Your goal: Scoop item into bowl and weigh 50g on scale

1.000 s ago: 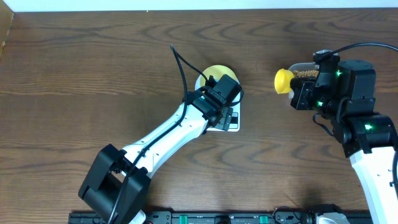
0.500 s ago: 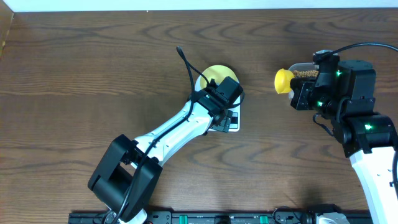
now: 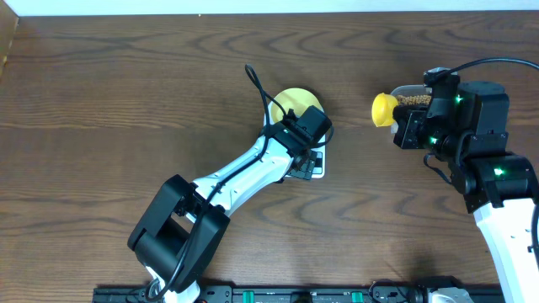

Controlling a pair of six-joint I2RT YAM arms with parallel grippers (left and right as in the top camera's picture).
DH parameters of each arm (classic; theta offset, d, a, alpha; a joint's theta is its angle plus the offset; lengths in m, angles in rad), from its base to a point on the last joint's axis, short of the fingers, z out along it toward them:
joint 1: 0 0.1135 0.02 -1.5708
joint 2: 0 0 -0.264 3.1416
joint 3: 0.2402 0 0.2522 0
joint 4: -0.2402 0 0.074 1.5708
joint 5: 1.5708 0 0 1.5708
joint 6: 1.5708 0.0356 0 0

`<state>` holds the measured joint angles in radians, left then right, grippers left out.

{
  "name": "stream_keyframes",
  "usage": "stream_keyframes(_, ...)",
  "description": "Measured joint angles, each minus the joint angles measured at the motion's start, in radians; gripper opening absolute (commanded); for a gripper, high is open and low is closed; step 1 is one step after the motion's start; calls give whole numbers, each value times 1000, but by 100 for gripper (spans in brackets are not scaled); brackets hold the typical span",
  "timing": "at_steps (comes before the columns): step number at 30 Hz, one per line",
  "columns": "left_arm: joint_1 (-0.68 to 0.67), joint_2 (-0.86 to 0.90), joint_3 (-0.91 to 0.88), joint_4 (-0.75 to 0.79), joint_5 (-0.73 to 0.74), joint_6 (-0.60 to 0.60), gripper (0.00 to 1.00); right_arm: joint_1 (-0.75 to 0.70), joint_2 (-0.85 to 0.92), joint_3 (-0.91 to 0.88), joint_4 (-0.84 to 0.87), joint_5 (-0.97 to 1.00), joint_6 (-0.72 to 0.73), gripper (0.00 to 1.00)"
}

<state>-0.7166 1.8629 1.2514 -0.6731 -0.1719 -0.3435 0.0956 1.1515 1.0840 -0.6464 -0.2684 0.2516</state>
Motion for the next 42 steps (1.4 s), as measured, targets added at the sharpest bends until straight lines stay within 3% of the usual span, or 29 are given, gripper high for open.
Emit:
stream_keyframes(16,0,0,0,25,-66,-24,93,0,0,0,0,0,0,1)
stream_keyframes(42,0,3,0,53,-43,-26,93,0,0,0,-1,0,0,1)
